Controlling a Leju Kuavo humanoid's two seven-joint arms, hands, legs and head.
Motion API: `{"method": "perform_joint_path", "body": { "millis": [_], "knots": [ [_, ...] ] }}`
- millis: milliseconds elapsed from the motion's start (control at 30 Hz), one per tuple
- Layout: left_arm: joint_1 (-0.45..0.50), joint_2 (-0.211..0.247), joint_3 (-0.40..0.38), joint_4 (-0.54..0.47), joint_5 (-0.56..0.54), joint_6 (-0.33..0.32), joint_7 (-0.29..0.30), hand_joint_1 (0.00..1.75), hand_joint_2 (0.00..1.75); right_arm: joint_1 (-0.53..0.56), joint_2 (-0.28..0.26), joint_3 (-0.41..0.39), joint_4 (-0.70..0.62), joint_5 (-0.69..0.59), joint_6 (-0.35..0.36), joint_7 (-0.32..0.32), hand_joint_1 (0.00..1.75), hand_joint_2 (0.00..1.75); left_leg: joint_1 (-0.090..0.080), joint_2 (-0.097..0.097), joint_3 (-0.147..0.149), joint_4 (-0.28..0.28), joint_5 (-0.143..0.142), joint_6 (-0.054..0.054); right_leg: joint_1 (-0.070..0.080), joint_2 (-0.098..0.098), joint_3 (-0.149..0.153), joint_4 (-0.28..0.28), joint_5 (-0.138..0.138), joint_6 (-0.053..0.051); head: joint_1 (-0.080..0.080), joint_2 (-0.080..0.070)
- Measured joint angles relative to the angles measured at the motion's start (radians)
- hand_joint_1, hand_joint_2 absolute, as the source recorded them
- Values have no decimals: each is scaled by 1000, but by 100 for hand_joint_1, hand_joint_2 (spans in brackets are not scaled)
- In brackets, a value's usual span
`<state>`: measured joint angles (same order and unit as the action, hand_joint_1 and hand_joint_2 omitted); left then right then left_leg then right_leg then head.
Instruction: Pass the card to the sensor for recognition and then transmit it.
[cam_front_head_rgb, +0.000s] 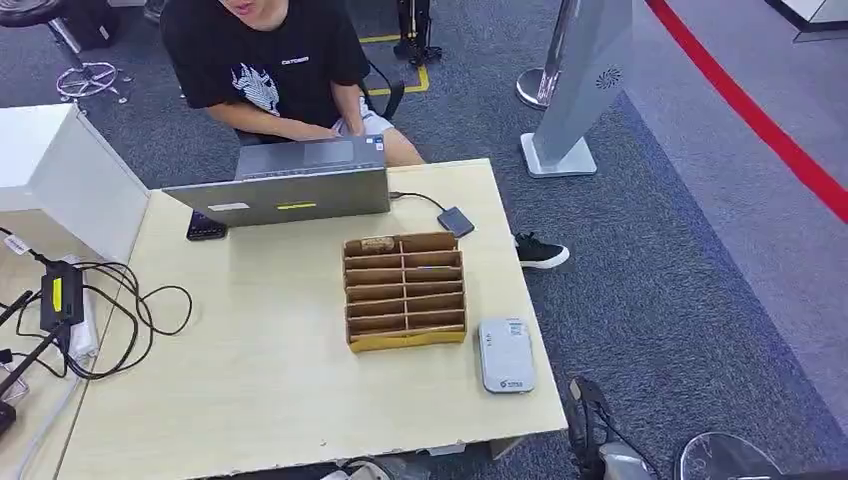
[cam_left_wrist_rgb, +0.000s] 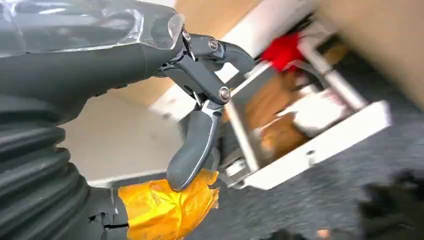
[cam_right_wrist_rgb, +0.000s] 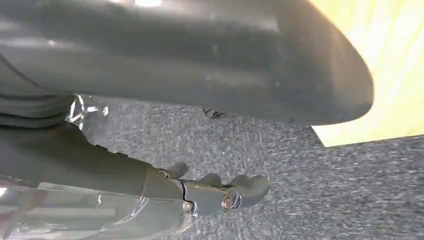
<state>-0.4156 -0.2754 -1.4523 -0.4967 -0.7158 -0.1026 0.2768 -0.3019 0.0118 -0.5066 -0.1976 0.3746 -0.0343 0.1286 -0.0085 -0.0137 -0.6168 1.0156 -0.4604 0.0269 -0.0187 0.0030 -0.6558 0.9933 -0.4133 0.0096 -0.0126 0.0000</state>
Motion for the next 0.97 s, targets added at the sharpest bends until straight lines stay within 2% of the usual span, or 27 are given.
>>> {"method": "perform_joint_path", "body": {
  "millis": [67, 100, 133, 200, 333, 700, 967],
  "knots": [
    [-2, 2, 0, 0, 35, -41, 112, 0, 175, -4, 0, 5, 0, 6, 0, 13, 0, 0, 0, 1, -2, 0, 2, 3, 0, 0, -2, 0, 3, 0, 0, 0],
    [-10, 1, 0, 4, 52, -95, 163, 0, 175, -7, 0, 7, 0, 12, -2, 24, 0, 175, 0, 0, -1, 0, 4, 0, 0, 0, -1, 0, 4, 0, 0, 0],
    [-20, -3, 0, 15, 70, -154, 191, 0, 175, -11, 1, 10, 0, 15, -5, 42, 0, 175, 0, 0, -1, 0, 5, 1, 0, 0, -1, 0, 5, 0, 0, 0],
    [-37, -16, 0, 51, 96, -241, 197, 0, 175, -16, 2, 13, 0, 16, -9, 85, 0, 175, 0, 0, 3, 0, 5, 0, 0, 0, 2, 0, 5, -1, 1, 0],
    [-43, -26, 0, 111, 108, -287, 184, 0, 175, -8, 3, 13, 3, 11, -19, 129, 0, 175, 0, 1, 11, -1, 6, -4, 1, 1, 9, 0, 4, -2, 0, 0],
    [-43, -29, 0, 141, 94, -280, 202, 0, 175, 6, 3, 13, 3, 4, -21, 137, 0, 175, 0, 1, 12, -1, 2, -4, 2, 1, 10, 1, 0, -3, 0, 0],
    [-40, -29, 0, 141, 103, -232, 235, 0, 175, 8, 2, 14, 3, 37, -6, 137, 0, 175, 0, 1, 11, -1, 1, -4, 1, 1, 9, 0, -1, -2, 0, 0]
  ]
}}
